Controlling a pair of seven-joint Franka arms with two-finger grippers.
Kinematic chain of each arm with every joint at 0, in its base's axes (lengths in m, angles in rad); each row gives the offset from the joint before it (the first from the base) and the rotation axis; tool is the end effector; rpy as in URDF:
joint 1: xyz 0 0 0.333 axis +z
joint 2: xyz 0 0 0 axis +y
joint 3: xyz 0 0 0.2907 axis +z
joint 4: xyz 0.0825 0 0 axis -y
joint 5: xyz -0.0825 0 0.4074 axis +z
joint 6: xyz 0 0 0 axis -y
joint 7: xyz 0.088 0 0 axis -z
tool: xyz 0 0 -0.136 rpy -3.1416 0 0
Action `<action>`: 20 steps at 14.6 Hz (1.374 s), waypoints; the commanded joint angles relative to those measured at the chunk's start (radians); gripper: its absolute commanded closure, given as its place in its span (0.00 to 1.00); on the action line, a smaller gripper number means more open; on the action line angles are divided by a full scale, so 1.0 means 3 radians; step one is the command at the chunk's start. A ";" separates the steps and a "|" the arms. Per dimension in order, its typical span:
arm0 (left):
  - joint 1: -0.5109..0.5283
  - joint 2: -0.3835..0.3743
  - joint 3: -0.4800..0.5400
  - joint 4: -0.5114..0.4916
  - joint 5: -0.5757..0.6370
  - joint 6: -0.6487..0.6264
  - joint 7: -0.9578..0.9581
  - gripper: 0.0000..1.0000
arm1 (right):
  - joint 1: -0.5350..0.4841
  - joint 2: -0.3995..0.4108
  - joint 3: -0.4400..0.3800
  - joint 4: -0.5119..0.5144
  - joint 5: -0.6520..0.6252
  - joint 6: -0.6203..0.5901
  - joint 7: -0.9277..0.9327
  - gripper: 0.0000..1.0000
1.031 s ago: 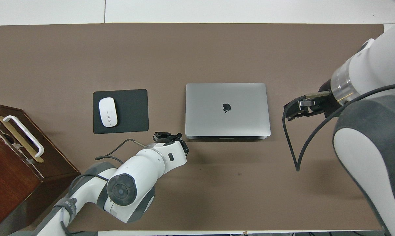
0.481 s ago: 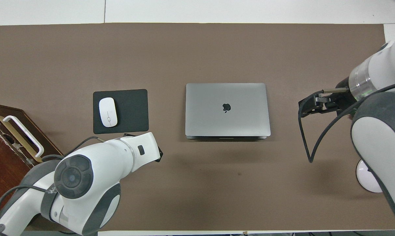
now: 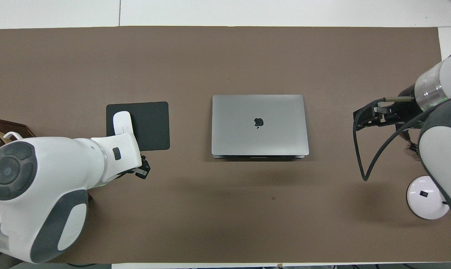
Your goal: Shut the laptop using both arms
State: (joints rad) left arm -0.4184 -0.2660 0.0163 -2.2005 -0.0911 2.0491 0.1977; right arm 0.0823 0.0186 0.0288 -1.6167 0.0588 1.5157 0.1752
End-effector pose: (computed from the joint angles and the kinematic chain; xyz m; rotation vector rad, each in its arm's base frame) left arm 0.4724 -0.2086 0.4426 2.9192 -0.8439 0.1596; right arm 0.5665 0.0714 0.5329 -3.0921 0.0995 0.1964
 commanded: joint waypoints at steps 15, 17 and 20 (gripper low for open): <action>0.1057 -0.0008 -0.0024 0.0749 0.0074 -0.0914 0.0037 0.00 | -0.0095 -0.0031 0.0012 0.0005 -0.0032 0.0102 0.0009 0.00; 0.1057 -0.0003 -0.0024 0.0749 0.0069 -0.0848 0.0011 0.00 | -0.0100 -0.0031 -0.0004 0.0005 -0.0032 0.0102 0.0009 0.00; 0.1210 0.0027 -0.0024 0.0759 0.0104 -0.0674 0.0021 0.00 | -0.0095 -0.0031 -0.0024 0.0005 -0.0032 0.0138 0.0004 0.00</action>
State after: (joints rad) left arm -0.1029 -0.2669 0.0192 -1.9886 -0.0818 1.8254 0.2036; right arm 0.0619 0.0186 0.0207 -1.6105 0.0587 1.5391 0.1752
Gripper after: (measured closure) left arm 0.000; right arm 0.000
